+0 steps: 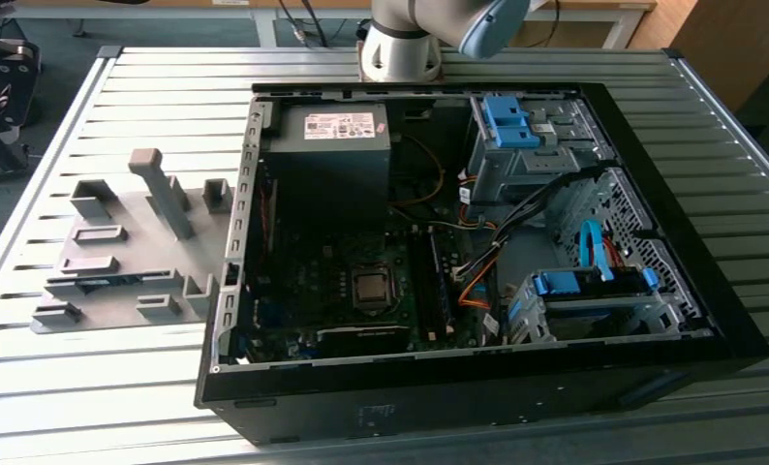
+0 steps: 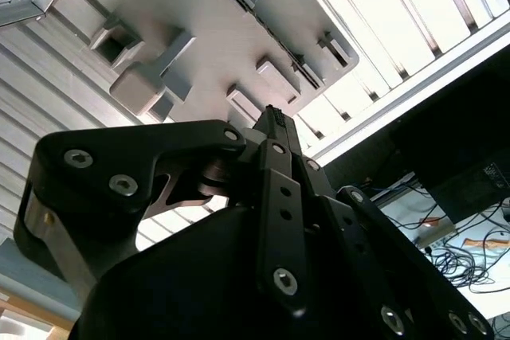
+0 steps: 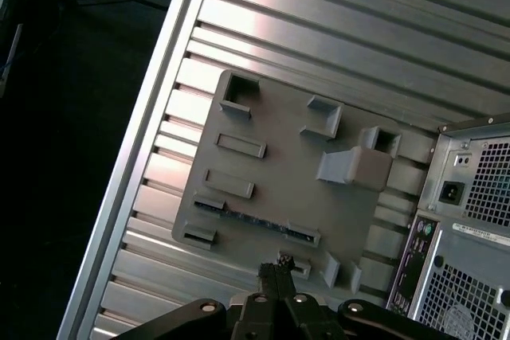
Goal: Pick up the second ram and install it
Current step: 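Pick up the second ram and move it above second insertion slot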
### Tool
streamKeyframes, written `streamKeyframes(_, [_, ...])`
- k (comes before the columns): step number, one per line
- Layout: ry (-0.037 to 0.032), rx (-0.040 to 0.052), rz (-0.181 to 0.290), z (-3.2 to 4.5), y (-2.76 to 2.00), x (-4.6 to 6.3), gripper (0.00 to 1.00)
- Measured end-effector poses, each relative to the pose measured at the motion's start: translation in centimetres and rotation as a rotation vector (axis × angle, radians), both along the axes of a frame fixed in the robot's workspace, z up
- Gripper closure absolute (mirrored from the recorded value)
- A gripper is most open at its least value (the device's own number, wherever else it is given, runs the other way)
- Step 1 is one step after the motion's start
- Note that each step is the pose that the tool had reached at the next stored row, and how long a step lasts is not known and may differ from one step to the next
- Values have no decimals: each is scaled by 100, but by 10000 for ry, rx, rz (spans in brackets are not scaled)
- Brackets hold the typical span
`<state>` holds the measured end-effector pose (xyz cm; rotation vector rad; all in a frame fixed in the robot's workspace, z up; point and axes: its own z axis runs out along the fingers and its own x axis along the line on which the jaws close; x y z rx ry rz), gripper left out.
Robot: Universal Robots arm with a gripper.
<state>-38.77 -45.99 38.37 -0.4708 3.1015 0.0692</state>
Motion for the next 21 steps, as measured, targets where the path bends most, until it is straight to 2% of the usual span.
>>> streamKeyframes(5, [-2,0,289,-2,0,0,89])
streamKeyframes(21, [-11,0,2193,-15,-1,-4,89])
